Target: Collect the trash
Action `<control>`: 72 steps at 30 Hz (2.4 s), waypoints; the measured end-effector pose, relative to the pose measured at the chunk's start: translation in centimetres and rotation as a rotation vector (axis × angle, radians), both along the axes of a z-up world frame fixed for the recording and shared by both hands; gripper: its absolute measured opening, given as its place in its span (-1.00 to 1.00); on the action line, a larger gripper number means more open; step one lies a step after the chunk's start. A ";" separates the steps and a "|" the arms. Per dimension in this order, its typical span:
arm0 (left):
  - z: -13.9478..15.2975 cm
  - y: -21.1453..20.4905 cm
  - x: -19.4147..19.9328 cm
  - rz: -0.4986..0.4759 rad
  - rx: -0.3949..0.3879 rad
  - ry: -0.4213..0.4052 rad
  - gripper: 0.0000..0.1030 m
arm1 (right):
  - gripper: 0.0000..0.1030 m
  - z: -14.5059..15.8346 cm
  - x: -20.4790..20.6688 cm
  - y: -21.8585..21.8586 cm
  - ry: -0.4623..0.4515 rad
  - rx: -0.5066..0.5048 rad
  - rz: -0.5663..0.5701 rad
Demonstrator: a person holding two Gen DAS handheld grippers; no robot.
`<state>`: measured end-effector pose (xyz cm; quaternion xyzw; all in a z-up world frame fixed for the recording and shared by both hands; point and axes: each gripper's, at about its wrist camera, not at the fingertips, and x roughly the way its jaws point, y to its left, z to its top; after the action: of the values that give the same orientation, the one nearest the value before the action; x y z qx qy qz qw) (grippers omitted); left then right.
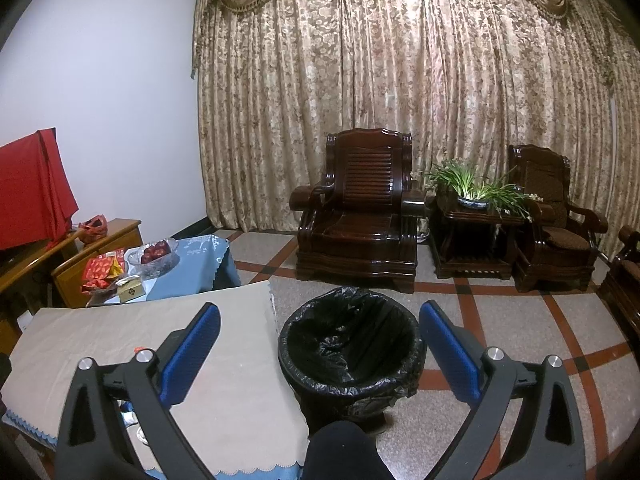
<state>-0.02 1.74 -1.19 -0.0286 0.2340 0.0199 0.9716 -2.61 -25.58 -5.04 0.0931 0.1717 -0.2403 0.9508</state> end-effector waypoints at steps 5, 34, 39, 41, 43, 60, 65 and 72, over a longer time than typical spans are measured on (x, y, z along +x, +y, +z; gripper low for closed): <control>-1.6 0.4 0.8 0.002 0.004 0.041 0.90 | 0.88 -1.0 0.4 0.5 0.023 0.003 0.009; -17.9 3.1 12.4 -0.003 -0.032 0.520 0.90 | 0.88 -13.7 15.6 7.2 0.398 0.071 0.280; -19.6 2.9 14.0 -0.012 -0.022 0.542 0.89 | 0.88 -16.4 17.8 7.9 0.457 0.083 0.305; -20.8 2.8 14.9 -0.021 -0.030 0.567 0.89 | 0.87 -17.4 18.3 8.1 0.469 0.091 0.316; -21.9 2.7 15.7 -0.025 -0.033 0.590 0.89 | 0.85 -18.1 18.8 8.2 0.482 0.098 0.319; -29.3 2.4 20.9 -0.040 0.001 0.741 0.89 | 0.84 -23.3 23.4 9.4 0.561 0.118 0.350; -30.5 2.5 21.7 -0.044 0.001 0.758 0.87 | 0.82 -25.0 24.4 9.8 0.577 0.132 0.361; -32.0 2.0 22.0 -0.070 0.007 0.785 0.82 | 0.75 -26.8 25.4 11.3 0.610 0.147 0.417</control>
<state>21.96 3.75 -33.23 -0.0075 0.5887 -0.0030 0.8083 22.74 -14.23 -31.79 0.0482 0.4790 -0.0452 0.8753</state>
